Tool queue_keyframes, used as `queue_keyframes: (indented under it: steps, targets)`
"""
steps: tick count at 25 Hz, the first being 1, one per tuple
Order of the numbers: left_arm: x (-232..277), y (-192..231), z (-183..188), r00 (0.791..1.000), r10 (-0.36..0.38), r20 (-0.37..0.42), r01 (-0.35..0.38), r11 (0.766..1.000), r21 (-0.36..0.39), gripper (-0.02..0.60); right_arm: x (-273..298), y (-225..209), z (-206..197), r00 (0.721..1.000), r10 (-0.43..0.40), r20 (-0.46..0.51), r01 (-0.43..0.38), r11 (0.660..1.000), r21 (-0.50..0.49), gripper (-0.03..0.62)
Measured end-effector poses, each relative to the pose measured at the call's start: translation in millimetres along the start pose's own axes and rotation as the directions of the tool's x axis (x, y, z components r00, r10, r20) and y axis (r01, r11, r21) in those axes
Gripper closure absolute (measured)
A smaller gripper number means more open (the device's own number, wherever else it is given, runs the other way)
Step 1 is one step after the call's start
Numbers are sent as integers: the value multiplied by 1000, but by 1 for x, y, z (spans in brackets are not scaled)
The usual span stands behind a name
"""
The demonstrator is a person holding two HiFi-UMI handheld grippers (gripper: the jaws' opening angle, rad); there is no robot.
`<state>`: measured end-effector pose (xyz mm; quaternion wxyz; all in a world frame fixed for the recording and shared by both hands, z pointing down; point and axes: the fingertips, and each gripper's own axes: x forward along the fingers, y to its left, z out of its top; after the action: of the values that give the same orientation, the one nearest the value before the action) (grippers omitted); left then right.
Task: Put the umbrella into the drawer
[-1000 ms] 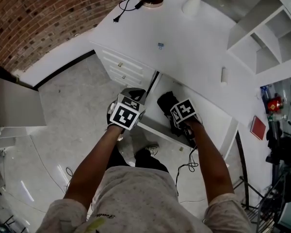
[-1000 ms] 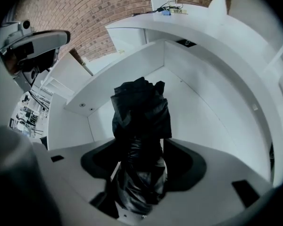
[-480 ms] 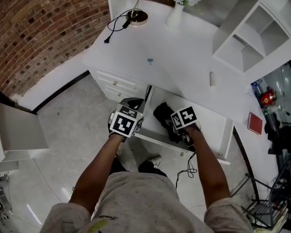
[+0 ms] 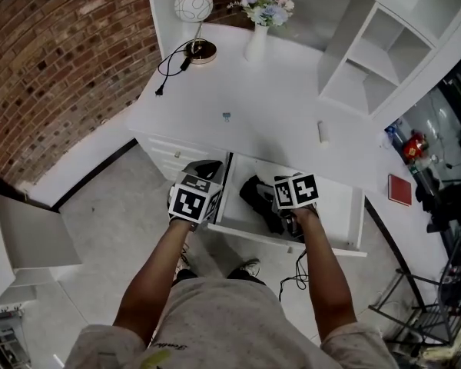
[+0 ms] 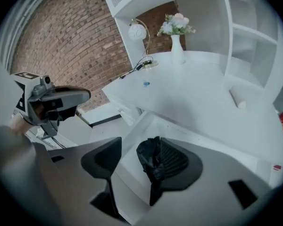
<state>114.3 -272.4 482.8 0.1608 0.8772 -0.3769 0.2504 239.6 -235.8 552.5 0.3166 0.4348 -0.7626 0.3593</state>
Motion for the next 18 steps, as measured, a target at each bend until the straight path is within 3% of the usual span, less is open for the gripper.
queue_keyframes:
  steps: [11, 18]
  targets:
    - [-28, 13, 42, 996, 11, 85, -14, 1000, 26, 584, -56, 26, 59, 971, -78, 228, 90, 995, -44, 341]
    - [-44, 19, 64, 991, 17, 132, -24, 999, 47, 584, -83, 39, 87, 925, -110, 364, 124, 992, -13, 367]
